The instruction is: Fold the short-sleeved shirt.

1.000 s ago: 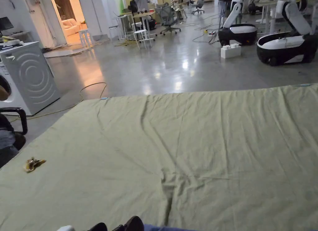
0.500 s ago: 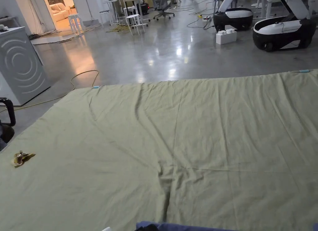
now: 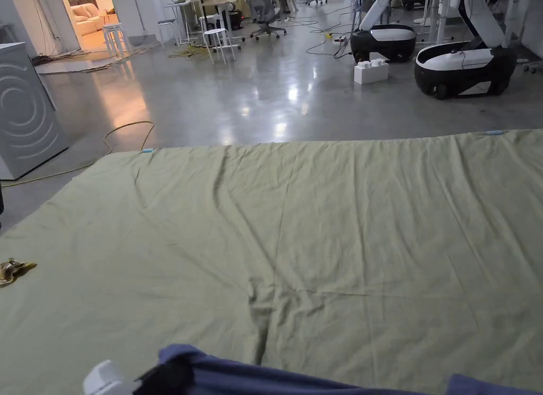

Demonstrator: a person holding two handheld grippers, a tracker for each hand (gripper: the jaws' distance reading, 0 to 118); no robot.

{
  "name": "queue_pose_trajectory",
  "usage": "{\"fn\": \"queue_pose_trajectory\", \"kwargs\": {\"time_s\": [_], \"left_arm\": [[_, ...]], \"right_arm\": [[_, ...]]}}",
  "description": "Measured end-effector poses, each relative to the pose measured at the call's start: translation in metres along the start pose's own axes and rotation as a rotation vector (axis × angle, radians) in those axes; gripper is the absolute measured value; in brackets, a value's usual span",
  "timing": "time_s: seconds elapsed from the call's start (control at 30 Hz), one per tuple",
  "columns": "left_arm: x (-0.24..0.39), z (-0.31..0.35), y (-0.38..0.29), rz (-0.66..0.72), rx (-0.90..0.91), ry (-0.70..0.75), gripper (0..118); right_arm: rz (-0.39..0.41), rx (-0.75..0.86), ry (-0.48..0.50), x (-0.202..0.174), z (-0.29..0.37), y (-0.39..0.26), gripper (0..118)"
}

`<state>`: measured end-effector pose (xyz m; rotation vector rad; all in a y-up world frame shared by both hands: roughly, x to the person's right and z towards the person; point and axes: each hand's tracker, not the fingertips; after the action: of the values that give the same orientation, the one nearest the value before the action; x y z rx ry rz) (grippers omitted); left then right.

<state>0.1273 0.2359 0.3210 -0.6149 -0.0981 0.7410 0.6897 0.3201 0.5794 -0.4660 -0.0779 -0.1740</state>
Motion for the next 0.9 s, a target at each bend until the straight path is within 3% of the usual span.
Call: {"fn": "queue_pose_trajectory", "kwargs": {"time_s": [0.1, 0.23, 0.4, 0.57, 0.6, 0.7, 0.73, 0.83, 0.9], "left_arm": [[0.022, 0.021, 0.018, -0.138, 0.021, 0.071, 8], [0.080, 0.023, -0.013, -0.428, -0.025, -0.020, 8], [0.164, -0.034, -0.121, -0.496, -0.225, -0.148, 8], [0.190, -0.095, -0.215, -0.603, -0.344, -0.077, 10], [0.191, -0.101, -0.223, -0.608, -0.322, -0.034, 15], [0.193, -0.107, -0.221, -0.585, -0.361, -0.029, 69], [0.195, -0.100, -0.212, -0.557, -0.374, -0.076, 79], [0.195, -0.059, -0.181, -0.567, -0.299, -0.234, 80], [0.191, -0.045, -0.163, -0.547, -0.198, -0.171, 75]], "right_arm": [[-0.035, 0.001, 0.019, 0.006, 0.001, -0.005, 2], [-0.066, -0.005, 0.025, 0.009, 0.001, -0.012, 2], [-0.074, 0.021, 0.032, 0.011, 0.013, -0.016, 2], [-0.068, 0.015, 0.004, 0.020, 0.034, -0.027, 2], [-0.082, 0.006, 0.003, 0.023, 0.036, -0.031, 2], [-0.122, -0.037, -0.011, 0.035, 0.036, -0.045, 2], [-0.124, -0.036, -0.008, 0.038, 0.037, -0.047, 2], [-0.136, -0.024, 0.012, 0.043, 0.042, -0.047, 2], [-0.163, -0.021, 0.025, 0.046, 0.040, -0.047, 2]]}}
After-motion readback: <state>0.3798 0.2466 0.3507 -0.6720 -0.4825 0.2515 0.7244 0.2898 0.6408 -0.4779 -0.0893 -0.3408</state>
